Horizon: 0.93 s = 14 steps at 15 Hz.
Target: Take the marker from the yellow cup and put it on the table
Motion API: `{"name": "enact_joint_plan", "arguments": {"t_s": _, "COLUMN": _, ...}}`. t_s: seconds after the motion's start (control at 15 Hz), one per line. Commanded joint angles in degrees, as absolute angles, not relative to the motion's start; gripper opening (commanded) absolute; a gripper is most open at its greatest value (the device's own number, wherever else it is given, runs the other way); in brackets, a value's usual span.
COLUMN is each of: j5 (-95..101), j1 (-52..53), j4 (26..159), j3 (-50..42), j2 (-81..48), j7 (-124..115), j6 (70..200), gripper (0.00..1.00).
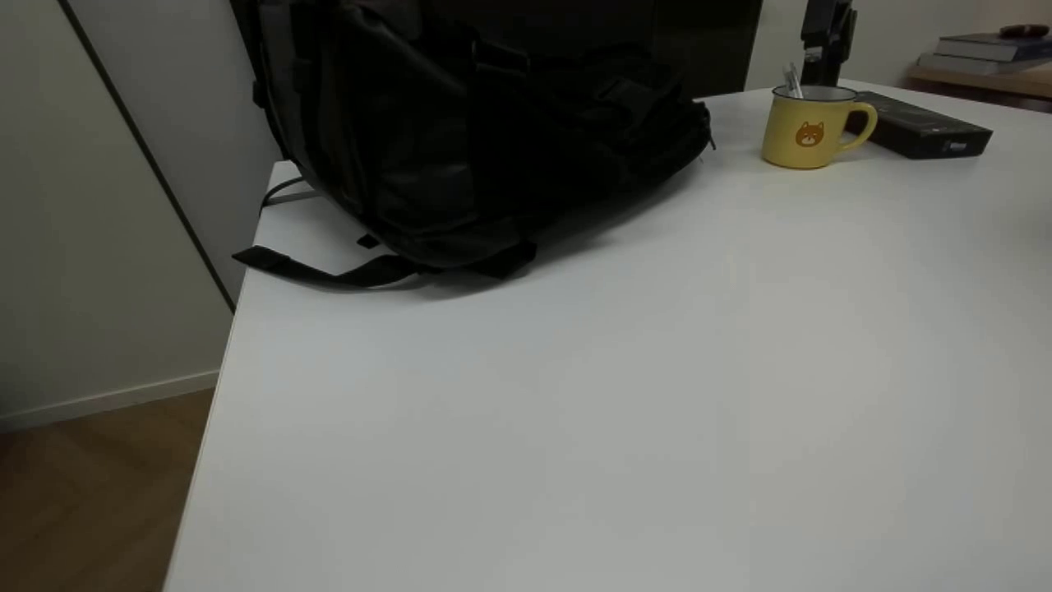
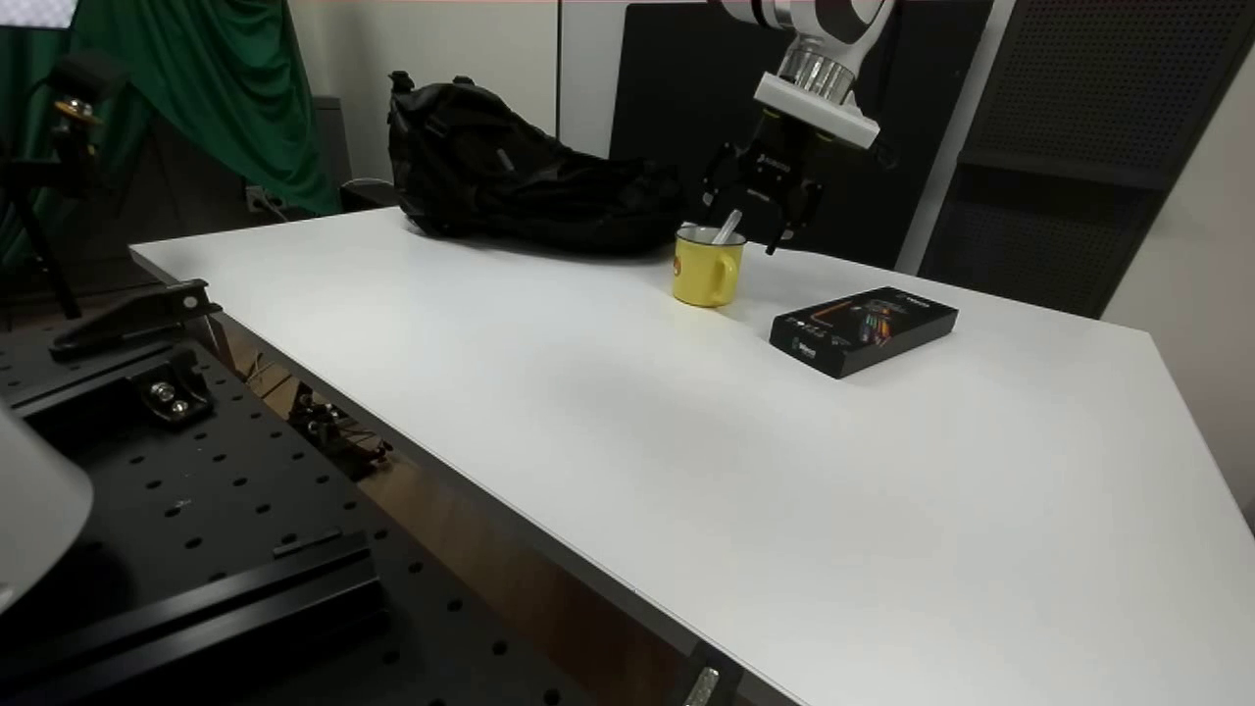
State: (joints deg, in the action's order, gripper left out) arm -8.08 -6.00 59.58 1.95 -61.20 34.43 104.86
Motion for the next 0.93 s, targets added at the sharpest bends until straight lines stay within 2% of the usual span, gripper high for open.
{"name": "enact_joint_plan", "arguments": {"t_s": 0.0, "j5": -6.58, "j1": -6.9, "j4": 59.39, "j3": 3.56, "j2": -61.36, "j7": 34.1, "j6": 104.78, "gripper": 1.0}}
{"name": "enact_joint_plan", "arguments": {"t_s": 0.33, "j5": -6.66, "j1": -6.48, "j4": 59.12, "j3": 4.47, "j2": -61.57, "j7": 33.72, "j6": 111.15, "gripper": 1.0}}
{"name": "enact_joint_plan", "arguments": {"t_s": 0.87, "j5": -6.69, "j1": -6.49, "j4": 58.91, "j3": 4.6, "j2": -61.57, "j7": 33.53, "j6": 111.55, "gripper": 1.0}}
